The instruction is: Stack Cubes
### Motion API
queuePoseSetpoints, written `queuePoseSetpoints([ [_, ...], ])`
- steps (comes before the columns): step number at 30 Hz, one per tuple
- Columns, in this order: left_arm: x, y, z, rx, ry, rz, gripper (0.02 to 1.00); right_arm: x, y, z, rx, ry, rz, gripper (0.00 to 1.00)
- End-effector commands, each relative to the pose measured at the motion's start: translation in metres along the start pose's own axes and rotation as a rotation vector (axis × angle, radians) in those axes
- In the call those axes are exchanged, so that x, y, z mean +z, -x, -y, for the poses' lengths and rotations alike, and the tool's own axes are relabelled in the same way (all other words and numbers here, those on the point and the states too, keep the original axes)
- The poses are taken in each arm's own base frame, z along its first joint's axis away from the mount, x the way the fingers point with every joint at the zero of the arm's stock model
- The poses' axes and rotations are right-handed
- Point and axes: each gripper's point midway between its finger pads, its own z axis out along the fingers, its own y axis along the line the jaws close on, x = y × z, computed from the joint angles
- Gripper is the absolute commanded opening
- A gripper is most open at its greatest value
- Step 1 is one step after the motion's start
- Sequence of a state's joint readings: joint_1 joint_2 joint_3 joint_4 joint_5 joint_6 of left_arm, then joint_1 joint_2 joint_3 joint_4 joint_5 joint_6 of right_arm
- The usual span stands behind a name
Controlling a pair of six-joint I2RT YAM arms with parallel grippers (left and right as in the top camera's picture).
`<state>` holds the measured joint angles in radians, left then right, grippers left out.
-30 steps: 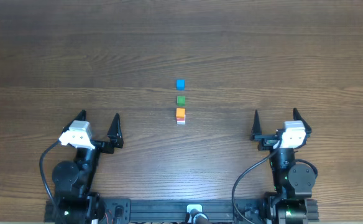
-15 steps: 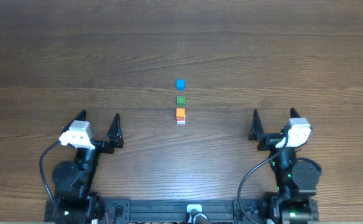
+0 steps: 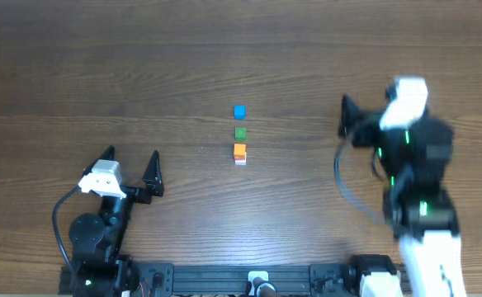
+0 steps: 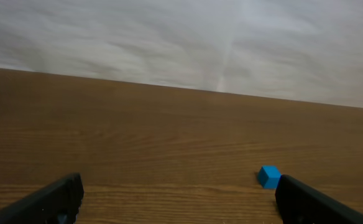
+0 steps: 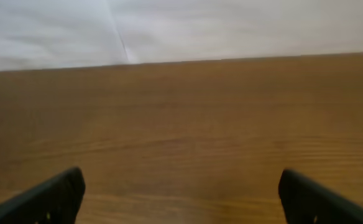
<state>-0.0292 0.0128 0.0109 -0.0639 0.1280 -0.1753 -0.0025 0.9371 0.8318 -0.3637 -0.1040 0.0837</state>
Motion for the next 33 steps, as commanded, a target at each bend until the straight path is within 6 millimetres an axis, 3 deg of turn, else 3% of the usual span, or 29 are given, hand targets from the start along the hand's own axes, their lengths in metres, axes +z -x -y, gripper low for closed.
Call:
queuePoseSetpoints([
  [1, 0.000, -0.001, 0.001, 0.011, -0.007, 0.000, 0.996, 0.041, 0.005, -0.015, 0.062, 0.017, -0.178, 0.991],
  [6, 0.000, -0.001, 0.001, 0.011, -0.007, 0.000, 0.996, 0.084, 0.001, -0.047, 0.085, 0.026, -0.347, 0.991],
  [11, 0.000, -0.001, 0.001, 0.011, -0.007, 0.000, 0.998, 0.112, -0.016, -0.095, 0.062, 0.073, -0.483, 0.993],
  [17, 0.000, -0.001, 0.001, 0.011, -0.007, 0.000, 0.998, 0.123, -0.051, -0.144, 0.077, 0.070, -0.680, 0.991],
  [23, 0.000, -0.001, 0.001, 0.011, -0.007, 0.000, 0.996, 0.127, -0.090, -0.181, 0.077, 0.029, -0.849, 0.993],
  [33, 0.000, -0.001, 0.001, 0.011, -0.007, 0.000, 0.998, 0.140, -0.146, -0.202, 0.058, -0.041, -0.988, 0.993],
])
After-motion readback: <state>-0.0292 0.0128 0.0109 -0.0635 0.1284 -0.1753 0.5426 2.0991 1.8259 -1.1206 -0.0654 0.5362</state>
